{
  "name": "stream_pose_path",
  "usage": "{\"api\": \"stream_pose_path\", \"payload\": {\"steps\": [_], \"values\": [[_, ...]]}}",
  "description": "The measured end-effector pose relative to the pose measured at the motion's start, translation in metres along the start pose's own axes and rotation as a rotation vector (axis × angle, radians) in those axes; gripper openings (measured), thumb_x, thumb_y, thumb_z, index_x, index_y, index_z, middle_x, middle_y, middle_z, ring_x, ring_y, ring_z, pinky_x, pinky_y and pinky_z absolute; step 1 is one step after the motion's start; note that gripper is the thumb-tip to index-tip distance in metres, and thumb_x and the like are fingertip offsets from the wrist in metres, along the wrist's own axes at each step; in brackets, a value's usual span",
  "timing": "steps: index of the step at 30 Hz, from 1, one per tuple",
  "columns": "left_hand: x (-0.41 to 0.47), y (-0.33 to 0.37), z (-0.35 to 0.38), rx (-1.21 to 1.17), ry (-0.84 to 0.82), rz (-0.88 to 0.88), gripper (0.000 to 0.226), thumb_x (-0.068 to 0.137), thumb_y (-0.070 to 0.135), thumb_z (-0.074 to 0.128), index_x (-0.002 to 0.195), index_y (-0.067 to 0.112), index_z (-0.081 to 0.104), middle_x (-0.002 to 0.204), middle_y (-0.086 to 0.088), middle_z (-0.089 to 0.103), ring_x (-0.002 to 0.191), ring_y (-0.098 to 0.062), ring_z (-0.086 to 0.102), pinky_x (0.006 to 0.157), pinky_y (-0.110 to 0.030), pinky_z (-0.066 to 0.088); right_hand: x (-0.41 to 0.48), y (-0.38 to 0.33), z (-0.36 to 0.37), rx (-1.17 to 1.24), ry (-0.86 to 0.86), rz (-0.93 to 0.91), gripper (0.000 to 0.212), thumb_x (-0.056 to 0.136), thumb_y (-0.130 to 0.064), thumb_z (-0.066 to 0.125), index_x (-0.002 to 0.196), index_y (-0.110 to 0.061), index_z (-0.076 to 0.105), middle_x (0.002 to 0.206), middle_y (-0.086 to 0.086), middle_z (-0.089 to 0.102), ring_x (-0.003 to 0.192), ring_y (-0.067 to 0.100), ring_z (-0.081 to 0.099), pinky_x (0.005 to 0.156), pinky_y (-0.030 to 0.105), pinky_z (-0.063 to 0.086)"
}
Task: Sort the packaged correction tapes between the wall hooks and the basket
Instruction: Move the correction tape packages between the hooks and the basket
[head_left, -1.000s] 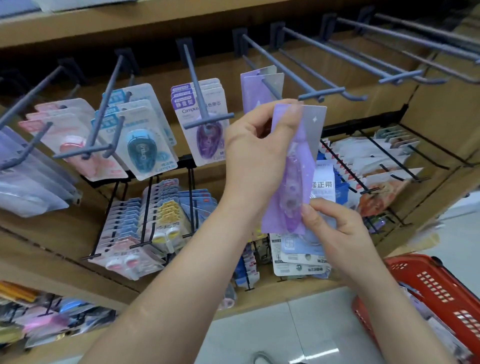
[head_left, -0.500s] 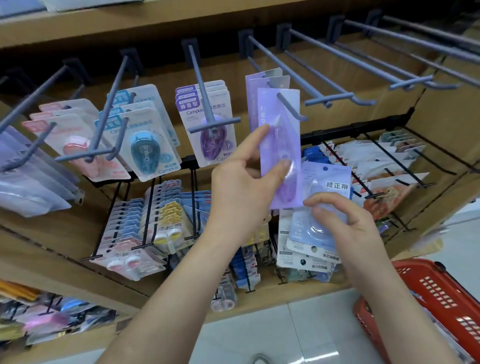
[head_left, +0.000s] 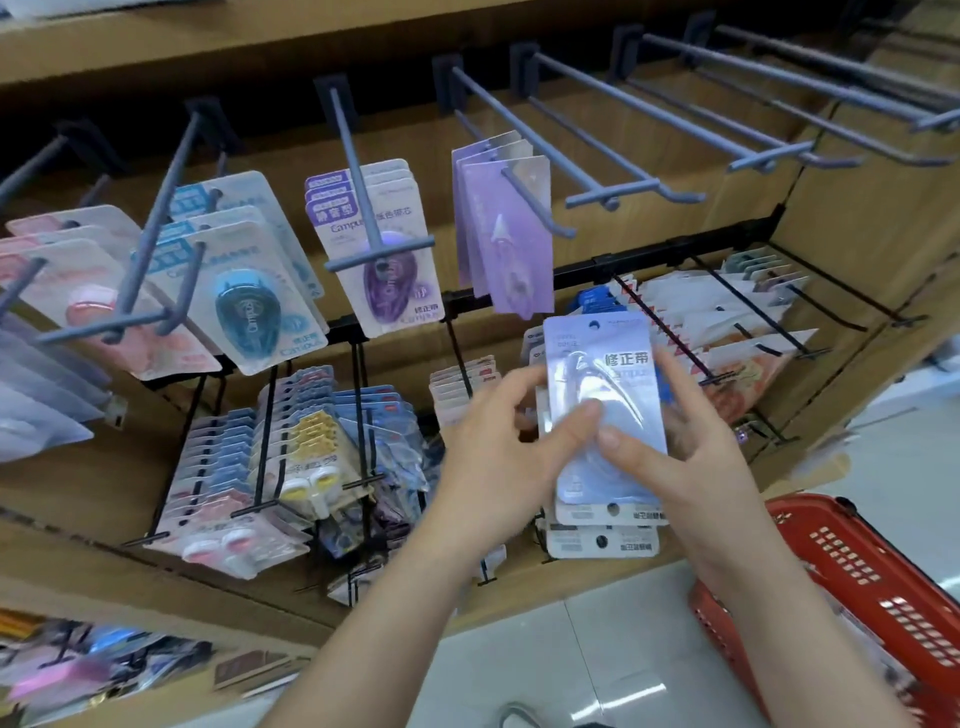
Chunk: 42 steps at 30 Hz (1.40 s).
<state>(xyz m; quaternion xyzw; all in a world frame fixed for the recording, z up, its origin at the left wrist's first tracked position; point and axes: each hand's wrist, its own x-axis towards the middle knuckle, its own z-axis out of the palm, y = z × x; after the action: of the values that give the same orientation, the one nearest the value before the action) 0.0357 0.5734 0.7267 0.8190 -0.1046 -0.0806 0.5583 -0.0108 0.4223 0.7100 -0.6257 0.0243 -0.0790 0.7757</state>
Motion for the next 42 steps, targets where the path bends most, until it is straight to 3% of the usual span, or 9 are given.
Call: {"api": "stream_pose_path", "payload": {"steps": [4,8,12,16,22,25,33,39,42], "values": [[-0.004,0.002,0.005,-0.314,0.01,-0.139,0.029,0.087,0.032,0.074,0.114,0.025,0.066,0.103,0.007,0.074,0.095,-0.017,0.07,0.08,-0.039,0.061,-0.003,0.004,0.008,-0.047,-0.057,-0.014,0.051,0.087,-0.013,0.072,0.134,-0.023,0.056,0.121,0.001,0.071,0.108,0.019,0.07,0.082,0.03,0.058],[-0.004,0.003,0.003,-0.38,0.061,-0.131,0.024,0.087,0.028,0.073,0.109,0.019,0.068,0.101,0.002,0.075,0.095,-0.021,0.072,0.086,-0.045,0.059,-0.006,0.006,0.011,0.039,-0.032,0.047,0.036,0.088,-0.036,0.055,0.123,-0.041,0.062,0.12,-0.006,0.071,0.111,0.017,0.068,0.085,0.028,0.058],[-0.003,0.0,0.0,-0.43,0.103,-0.14,0.02,0.091,0.027,0.068,0.109,0.018,0.065,0.102,0.001,0.075,0.095,-0.017,0.072,0.084,-0.04,0.059,-0.004,0.003,0.008,0.07,-0.02,0.092,0.041,0.092,-0.029,0.05,0.124,-0.055,0.051,0.115,-0.024,0.07,0.103,0.003,0.07,0.071,0.018,0.056],[-0.003,-0.001,-0.009,-0.547,0.109,-0.178,0.019,0.095,0.022,0.062,0.112,0.016,0.058,0.092,0.0,0.076,0.084,-0.013,0.074,0.063,-0.023,0.056,-0.002,0.007,0.006,0.098,-0.036,0.102,0.057,0.1,-0.012,0.047,0.126,-0.062,0.05,0.139,-0.015,0.059,0.121,0.013,0.062,0.089,0.035,0.058],[-0.006,-0.004,-0.015,-0.503,0.098,-0.127,0.02,0.096,0.023,0.06,0.115,0.02,0.054,0.101,0.003,0.073,0.093,-0.012,0.072,0.077,-0.028,0.059,-0.004,0.004,0.016,-0.011,-0.051,0.076,0.024,0.09,-0.021,0.066,0.107,-0.036,0.074,0.117,-0.016,0.071,0.104,0.008,0.069,0.074,0.022,0.056],[-0.01,-0.005,-0.018,-0.539,0.121,-0.118,0.02,0.096,0.019,0.061,0.114,0.019,0.053,0.1,0.007,0.074,0.095,-0.013,0.071,0.079,-0.031,0.06,-0.003,0.008,0.02,-0.202,-0.07,-0.003,0.059,0.073,-0.028,0.077,0.127,-0.042,0.059,0.127,-0.018,0.064,0.115,0.0,0.062,0.083,0.016,0.053],[-0.015,-0.013,-0.037,-0.558,0.278,-0.061,0.04,0.089,0.003,0.067,0.124,0.018,0.054,0.115,-0.001,0.07,0.104,-0.016,0.068,0.083,-0.032,0.057,0.0,0.004,0.031,-0.325,-0.194,-0.008,0.06,0.071,-0.035,0.081,0.125,-0.047,0.058,0.133,-0.019,0.059,0.126,0.008,0.055,0.107,0.047,0.046],[-0.007,-0.004,-0.063,-0.725,0.345,-0.073,0.022,0.074,0.025,0.07,0.091,0.013,0.07,0.082,-0.004,0.072,0.071,-0.018,0.067,0.067,-0.034,0.054,-0.003,0.0,0.034,-0.446,-0.254,-0.06,0.057,0.072,-0.026,0.087,0.119,-0.045,0.06,0.124,-0.031,0.058,0.121,-0.01,0.051,0.094,0.006,0.04],[-0.015,-0.001,-0.072,-0.761,0.336,-0.035,0.015,0.074,0.022,0.068,0.085,0.011,0.07,0.081,-0.006,0.073,0.07,-0.019,0.068,0.068,-0.035,0.054,-0.003,0.003,0.044,-0.428,-0.307,-0.034,0.042,0.069,-0.033,0.082,0.107,-0.044,0.068,0.117,-0.028,0.064,0.116,-0.009,0.055,0.089,0.002,0.039]]}}
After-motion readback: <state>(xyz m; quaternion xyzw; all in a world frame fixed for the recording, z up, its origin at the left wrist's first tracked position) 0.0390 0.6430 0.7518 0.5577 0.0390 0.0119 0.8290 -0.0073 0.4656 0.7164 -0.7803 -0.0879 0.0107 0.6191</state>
